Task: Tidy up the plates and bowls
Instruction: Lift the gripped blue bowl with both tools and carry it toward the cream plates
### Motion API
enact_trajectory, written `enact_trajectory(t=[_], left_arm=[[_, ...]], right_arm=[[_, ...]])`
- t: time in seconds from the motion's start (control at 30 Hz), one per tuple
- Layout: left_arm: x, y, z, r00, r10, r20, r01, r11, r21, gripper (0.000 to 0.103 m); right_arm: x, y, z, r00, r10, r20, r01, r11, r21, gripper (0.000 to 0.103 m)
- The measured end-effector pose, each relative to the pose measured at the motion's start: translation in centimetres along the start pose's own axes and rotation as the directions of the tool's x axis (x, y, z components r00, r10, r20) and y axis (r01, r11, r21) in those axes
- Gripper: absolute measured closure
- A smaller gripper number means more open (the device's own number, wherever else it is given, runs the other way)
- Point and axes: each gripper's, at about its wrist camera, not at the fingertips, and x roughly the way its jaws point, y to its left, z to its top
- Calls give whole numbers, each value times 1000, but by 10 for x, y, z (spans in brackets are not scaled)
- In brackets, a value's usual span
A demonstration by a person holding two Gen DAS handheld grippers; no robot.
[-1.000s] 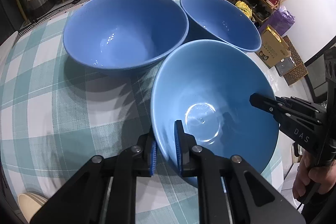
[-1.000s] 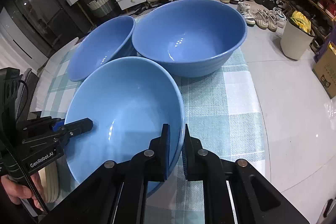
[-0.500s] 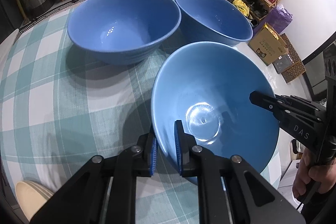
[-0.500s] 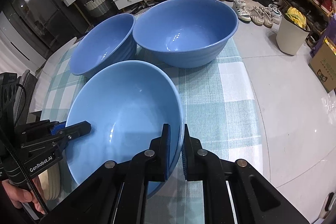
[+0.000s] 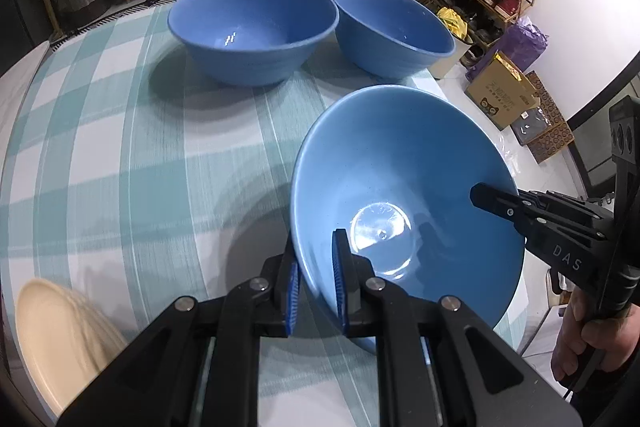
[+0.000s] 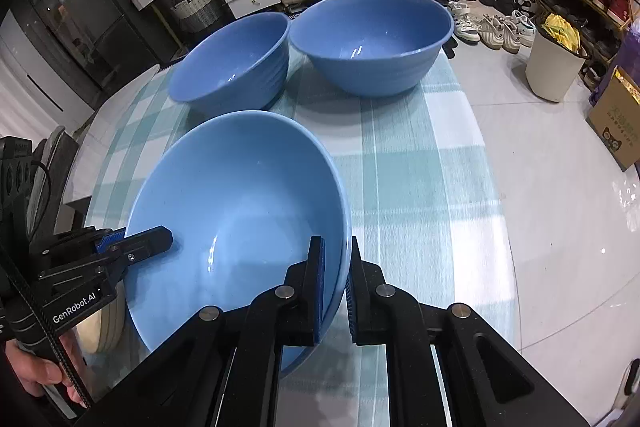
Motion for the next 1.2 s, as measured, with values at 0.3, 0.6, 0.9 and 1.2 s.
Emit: enact_trajectory(t=[0.3,0.6,0.9,1.2], left_arm=[[-14,-3,-37,1000,1,10,-1,1000,-6,91],[-23,-1,-65,1000,11,6,-11,1000,-24,91],[-27,-5,-79,1000,11,7,-10,1000,-19,91],[-24,-5,-82,1000,10,3,-10,1000,-16,91]], right_arm=[[-19,13,-35,1000,-3,7,3,1000,-6,93],[-22,22,-64,1000,21,-7,-21,1000,0,93],[-21,21,-79,1000,18,-17,-18,1000,4,93],[-18,22,-81,1000,8,-29,-8,1000,-10,93]])
